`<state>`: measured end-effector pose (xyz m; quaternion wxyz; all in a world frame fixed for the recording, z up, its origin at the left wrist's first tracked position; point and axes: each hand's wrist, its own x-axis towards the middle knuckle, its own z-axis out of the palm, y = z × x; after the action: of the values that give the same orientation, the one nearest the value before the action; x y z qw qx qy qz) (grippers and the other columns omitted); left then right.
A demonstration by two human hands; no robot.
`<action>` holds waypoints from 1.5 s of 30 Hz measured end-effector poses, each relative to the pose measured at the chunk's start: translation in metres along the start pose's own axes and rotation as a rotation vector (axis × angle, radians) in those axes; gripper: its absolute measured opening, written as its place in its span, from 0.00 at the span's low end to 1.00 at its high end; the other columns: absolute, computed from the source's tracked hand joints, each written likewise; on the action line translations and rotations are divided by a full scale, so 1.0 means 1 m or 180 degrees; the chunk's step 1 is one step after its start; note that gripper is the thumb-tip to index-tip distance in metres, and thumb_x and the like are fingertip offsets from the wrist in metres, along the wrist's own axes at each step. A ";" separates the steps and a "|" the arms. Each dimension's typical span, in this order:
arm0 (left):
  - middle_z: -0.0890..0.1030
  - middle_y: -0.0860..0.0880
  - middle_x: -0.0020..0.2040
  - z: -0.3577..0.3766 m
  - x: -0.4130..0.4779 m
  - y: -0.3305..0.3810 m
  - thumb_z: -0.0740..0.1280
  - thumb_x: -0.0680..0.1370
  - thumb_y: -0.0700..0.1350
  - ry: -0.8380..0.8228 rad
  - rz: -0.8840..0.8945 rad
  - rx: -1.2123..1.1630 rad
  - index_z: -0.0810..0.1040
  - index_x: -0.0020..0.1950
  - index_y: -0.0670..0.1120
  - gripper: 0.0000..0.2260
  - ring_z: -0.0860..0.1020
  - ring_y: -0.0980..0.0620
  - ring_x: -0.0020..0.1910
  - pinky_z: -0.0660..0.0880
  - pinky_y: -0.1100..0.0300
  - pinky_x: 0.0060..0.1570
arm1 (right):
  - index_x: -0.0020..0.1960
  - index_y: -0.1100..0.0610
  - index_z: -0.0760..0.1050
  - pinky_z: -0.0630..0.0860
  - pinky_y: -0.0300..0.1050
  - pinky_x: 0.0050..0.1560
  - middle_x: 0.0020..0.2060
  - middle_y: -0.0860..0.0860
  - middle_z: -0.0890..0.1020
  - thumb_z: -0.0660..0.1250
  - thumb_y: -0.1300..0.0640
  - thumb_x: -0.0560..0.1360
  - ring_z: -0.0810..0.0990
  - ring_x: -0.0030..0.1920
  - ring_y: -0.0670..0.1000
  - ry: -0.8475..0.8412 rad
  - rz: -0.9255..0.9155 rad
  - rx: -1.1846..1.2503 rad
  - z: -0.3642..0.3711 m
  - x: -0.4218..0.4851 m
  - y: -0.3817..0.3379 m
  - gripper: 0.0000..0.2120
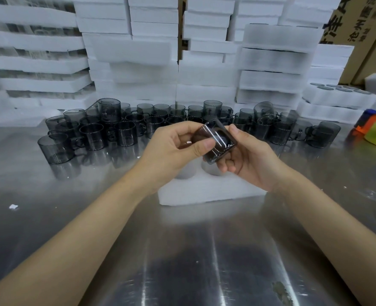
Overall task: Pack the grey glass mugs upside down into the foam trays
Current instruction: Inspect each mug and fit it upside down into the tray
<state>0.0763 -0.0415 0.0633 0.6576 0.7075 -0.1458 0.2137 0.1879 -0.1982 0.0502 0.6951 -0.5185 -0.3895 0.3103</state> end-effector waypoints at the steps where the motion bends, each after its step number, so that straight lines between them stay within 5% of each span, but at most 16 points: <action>1: 0.84 0.49 0.42 0.000 0.000 0.001 0.69 0.70 0.42 -0.0013 0.0016 0.0012 0.80 0.51 0.42 0.10 0.81 0.56 0.41 0.75 0.67 0.44 | 0.62 0.64 0.72 0.73 0.35 0.29 0.42 0.64 0.78 0.61 0.45 0.76 0.77 0.29 0.50 0.0007 0.0006 0.0023 0.000 0.000 0.000 0.25; 6: 0.84 0.54 0.40 -0.001 -0.001 0.003 0.64 0.75 0.33 -0.0104 0.0210 0.0163 0.77 0.56 0.45 0.12 0.81 0.59 0.41 0.74 0.70 0.42 | 0.57 0.60 0.78 0.72 0.34 0.27 0.40 0.61 0.80 0.60 0.44 0.76 0.76 0.27 0.48 0.0005 0.0034 0.0116 0.000 0.000 -0.002 0.22; 11: 0.85 0.57 0.45 -0.002 0.000 0.000 0.59 0.79 0.32 -0.0129 0.0288 0.0229 0.72 0.65 0.47 0.17 0.83 0.57 0.46 0.76 0.69 0.46 | 0.59 0.65 0.74 0.71 0.32 0.26 0.34 0.58 0.82 0.53 0.46 0.80 0.76 0.25 0.47 -0.0113 0.0032 0.0300 0.003 -0.001 -0.005 0.24; 14: 0.86 0.53 0.45 -0.009 0.005 -0.004 0.59 0.81 0.35 0.0537 0.0097 -0.0021 0.77 0.60 0.44 0.12 0.84 0.53 0.47 0.78 0.66 0.44 | 0.58 0.63 0.73 0.72 0.33 0.26 0.38 0.60 0.83 0.53 0.47 0.79 0.77 0.25 0.48 -0.0027 -0.0040 0.0569 0.005 -0.002 -0.007 0.21; 18: 0.85 0.49 0.36 -0.040 0.013 -0.008 0.68 0.78 0.42 0.1776 -0.0163 0.0151 0.82 0.45 0.43 0.04 0.83 0.54 0.33 0.77 0.67 0.33 | 0.61 0.62 0.72 0.78 0.37 0.35 0.48 0.61 0.82 0.57 0.49 0.77 0.78 0.39 0.55 0.0457 -0.0051 0.0738 0.003 -0.002 -0.005 0.20; 21: 0.85 0.46 0.37 -0.067 0.009 -0.019 0.67 0.78 0.39 0.1921 -0.0343 0.1523 0.82 0.46 0.37 0.06 0.84 0.51 0.36 0.80 0.60 0.40 | 0.65 0.63 0.68 0.80 0.39 0.45 0.51 0.62 0.82 0.60 0.51 0.76 0.83 0.45 0.56 0.0584 -0.0027 0.0645 0.004 -0.002 -0.005 0.22; 23: 0.81 0.40 0.58 -0.075 0.004 -0.027 0.64 0.76 0.31 0.1502 -0.0694 0.3219 0.80 0.59 0.39 0.13 0.78 0.43 0.60 0.71 0.53 0.62 | 0.63 0.64 0.69 0.79 0.44 0.54 0.57 0.65 0.80 0.62 0.54 0.76 0.82 0.54 0.60 0.0614 -0.0078 0.0496 0.004 -0.002 -0.004 0.19; 25: 0.75 0.41 0.67 -0.076 0.001 -0.033 0.66 0.76 0.35 0.1431 -0.0984 0.3982 0.78 0.64 0.46 0.17 0.70 0.41 0.68 0.63 0.47 0.67 | 0.52 0.63 0.71 0.78 0.48 0.59 0.62 0.70 0.75 0.64 0.58 0.75 0.79 0.59 0.65 0.0656 -0.0118 0.0455 0.007 -0.002 -0.003 0.09; 27: 0.83 0.46 0.50 -0.070 0.003 -0.027 0.65 0.79 0.41 0.1649 -0.0604 0.3670 0.81 0.51 0.48 0.06 0.80 0.43 0.52 0.72 0.48 0.59 | 0.44 0.59 0.67 0.77 0.50 0.60 0.61 0.71 0.74 0.65 0.61 0.74 0.78 0.60 0.65 0.0652 -0.0167 0.0315 0.009 -0.002 -0.002 0.06; 29: 0.83 0.48 0.42 -0.063 0.006 -0.023 0.61 0.79 0.35 0.1483 -0.0096 0.2918 0.79 0.46 0.45 0.10 0.81 0.51 0.41 0.76 0.52 0.50 | 0.42 0.59 0.67 0.75 0.53 0.63 0.56 0.67 0.76 0.67 0.61 0.73 0.80 0.59 0.62 0.0666 -0.0203 0.0007 0.011 -0.002 0.000 0.08; 32: 0.81 0.51 0.52 -0.045 0.007 -0.013 0.59 0.81 0.34 0.0690 0.0375 0.2403 0.80 0.55 0.44 0.12 0.78 0.60 0.49 0.73 0.67 0.54 | 0.37 0.56 0.68 0.74 0.49 0.61 0.44 0.54 0.78 0.73 0.57 0.70 0.82 0.52 0.53 0.0819 -0.0269 -0.0723 0.015 -0.004 0.003 0.14; 35: 0.78 0.58 0.61 -0.032 0.004 -0.012 0.57 0.80 0.55 -0.0015 -0.0037 0.1558 0.74 0.66 0.52 0.17 0.75 0.61 0.61 0.71 0.66 0.60 | 0.34 0.53 0.68 0.65 0.45 0.47 0.35 0.49 0.74 0.75 0.54 0.69 0.72 0.41 0.50 0.0868 -0.0366 -0.1203 0.024 -0.005 0.005 0.15; 39: 0.82 0.56 0.56 -0.034 0.005 -0.011 0.59 0.77 0.53 -0.0017 -0.0120 0.0574 0.71 0.66 0.54 0.18 0.79 0.57 0.58 0.74 0.66 0.54 | 0.38 0.54 0.69 0.64 0.38 0.37 0.33 0.45 0.72 0.71 0.51 0.68 0.67 0.38 0.50 0.0814 -0.0489 -0.1431 0.034 -0.006 0.005 0.12; 42: 0.80 0.55 0.56 -0.037 0.007 -0.007 0.60 0.76 0.53 0.0007 0.0120 0.0906 0.72 0.64 0.57 0.16 0.79 0.63 0.55 0.74 0.68 0.51 | 0.48 0.53 0.72 0.69 0.32 0.40 0.39 0.43 0.76 0.72 0.54 0.69 0.73 0.37 0.43 0.1106 -0.0625 -0.1542 0.035 -0.003 0.008 0.11; 45: 0.75 0.52 0.53 -0.035 0.008 -0.007 0.65 0.73 0.54 0.0115 0.0337 0.1347 0.77 0.57 0.57 0.13 0.75 0.66 0.50 0.74 0.70 0.46 | 0.58 0.50 0.72 0.73 0.36 0.46 0.45 0.48 0.75 0.71 0.59 0.73 0.75 0.39 0.45 0.1398 -0.0621 -0.1680 0.028 -0.001 0.009 0.16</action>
<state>0.0825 -0.0059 0.0623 0.4848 0.8172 -0.1228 0.2864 0.1628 -0.1835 0.0459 0.6307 -0.6949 -0.3452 0.0122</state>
